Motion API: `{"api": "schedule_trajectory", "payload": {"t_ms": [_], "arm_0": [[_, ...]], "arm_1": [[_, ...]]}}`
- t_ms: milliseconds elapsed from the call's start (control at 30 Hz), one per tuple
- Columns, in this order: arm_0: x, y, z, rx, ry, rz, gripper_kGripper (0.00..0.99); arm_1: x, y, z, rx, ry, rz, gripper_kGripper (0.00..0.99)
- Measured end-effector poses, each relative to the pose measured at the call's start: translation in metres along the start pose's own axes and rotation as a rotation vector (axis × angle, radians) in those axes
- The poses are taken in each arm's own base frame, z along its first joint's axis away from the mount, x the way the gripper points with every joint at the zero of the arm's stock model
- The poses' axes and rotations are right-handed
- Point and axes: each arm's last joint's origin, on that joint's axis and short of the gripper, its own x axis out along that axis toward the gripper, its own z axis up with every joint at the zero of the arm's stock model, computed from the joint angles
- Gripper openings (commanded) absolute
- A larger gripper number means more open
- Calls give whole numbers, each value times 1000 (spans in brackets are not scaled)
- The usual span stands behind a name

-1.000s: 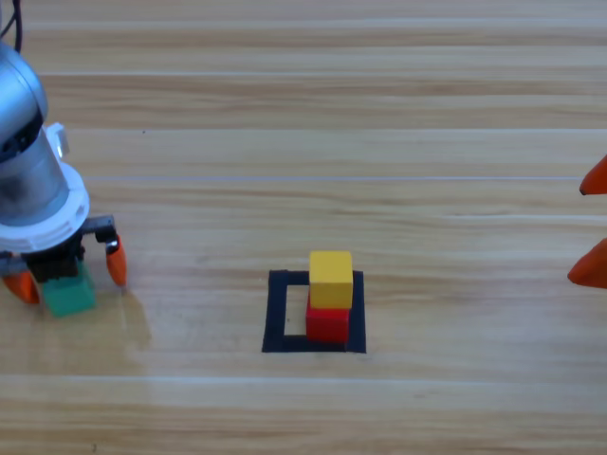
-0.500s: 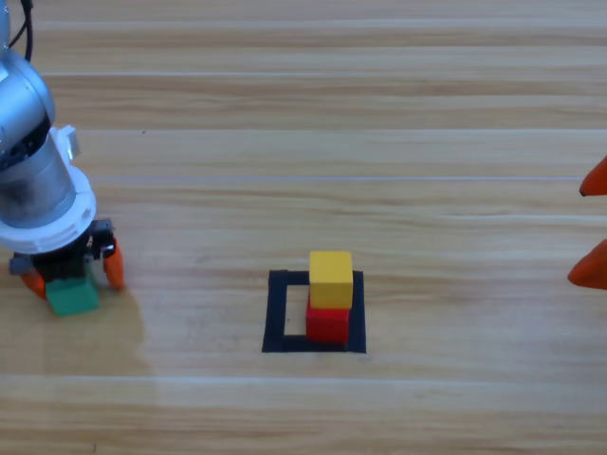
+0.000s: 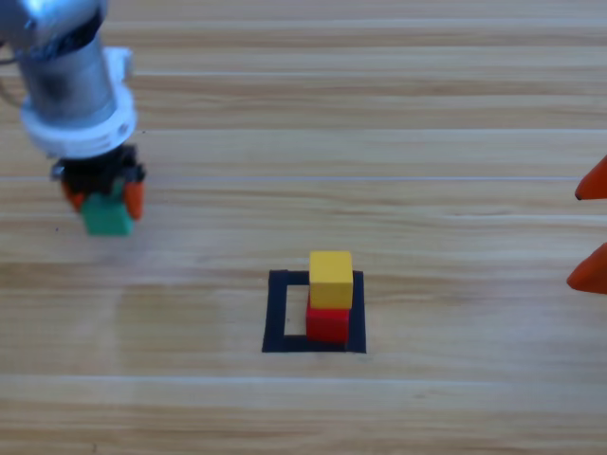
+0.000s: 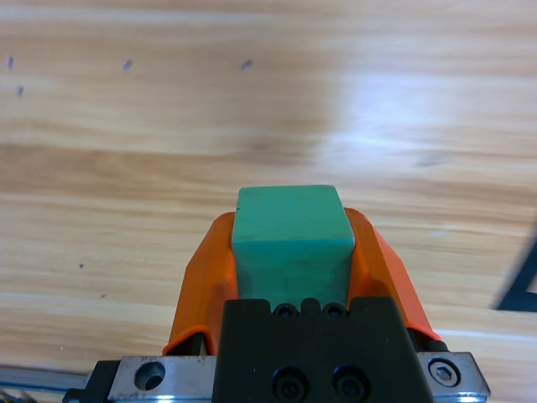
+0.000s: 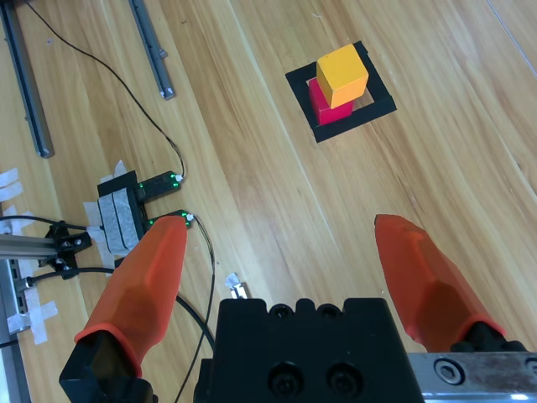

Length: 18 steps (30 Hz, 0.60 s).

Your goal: Stack the blocks in the rectangular block: red at the bottom, yellow in the middle, green on top

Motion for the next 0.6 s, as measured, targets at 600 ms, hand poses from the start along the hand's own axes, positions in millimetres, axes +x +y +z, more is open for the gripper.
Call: {"api": "schedule_trajectory", "payload": {"t_ms": [600], "arm_0": [[-96, -119, -42, 144, -76, -140, 0]], "arm_1": [[0, 0, 0, 0, 0, 0, 986]]}}
